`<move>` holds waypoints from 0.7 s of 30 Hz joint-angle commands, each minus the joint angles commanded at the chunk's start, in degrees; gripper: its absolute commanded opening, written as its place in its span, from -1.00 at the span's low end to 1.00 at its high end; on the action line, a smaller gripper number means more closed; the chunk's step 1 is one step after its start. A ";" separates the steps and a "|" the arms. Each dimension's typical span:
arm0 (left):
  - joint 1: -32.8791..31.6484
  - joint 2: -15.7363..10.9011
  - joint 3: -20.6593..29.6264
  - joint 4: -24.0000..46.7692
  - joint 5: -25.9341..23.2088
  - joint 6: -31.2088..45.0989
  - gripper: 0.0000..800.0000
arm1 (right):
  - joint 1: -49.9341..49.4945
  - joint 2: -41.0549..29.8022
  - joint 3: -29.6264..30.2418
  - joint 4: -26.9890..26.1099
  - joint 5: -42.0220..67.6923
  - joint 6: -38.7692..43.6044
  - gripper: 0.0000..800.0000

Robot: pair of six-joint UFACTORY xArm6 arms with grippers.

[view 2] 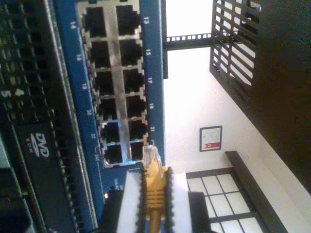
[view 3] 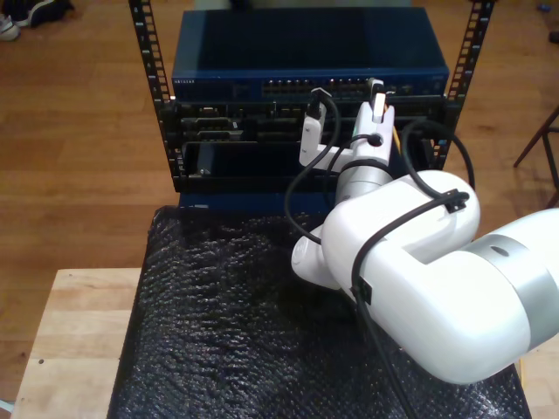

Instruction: Grab the cable and plug it in

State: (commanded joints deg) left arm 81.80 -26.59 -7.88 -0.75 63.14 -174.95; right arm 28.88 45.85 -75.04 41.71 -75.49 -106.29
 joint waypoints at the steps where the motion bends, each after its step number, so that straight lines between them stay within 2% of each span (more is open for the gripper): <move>1: 0.00 0.00 0.00 0.00 0.00 0.00 1.00 | 0.00 0.00 0.00 0.00 0.00 0.00 -1.00; 21: 0.00 0.00 0.00 0.00 0.00 0.00 1.00 | 0.00 0.53 -0.88 0.00 0.18 0.00 -1.00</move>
State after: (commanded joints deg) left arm 81.80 -26.59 -7.88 -0.75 63.14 -174.95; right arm 28.88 46.37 -75.92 41.71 -75.32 -106.29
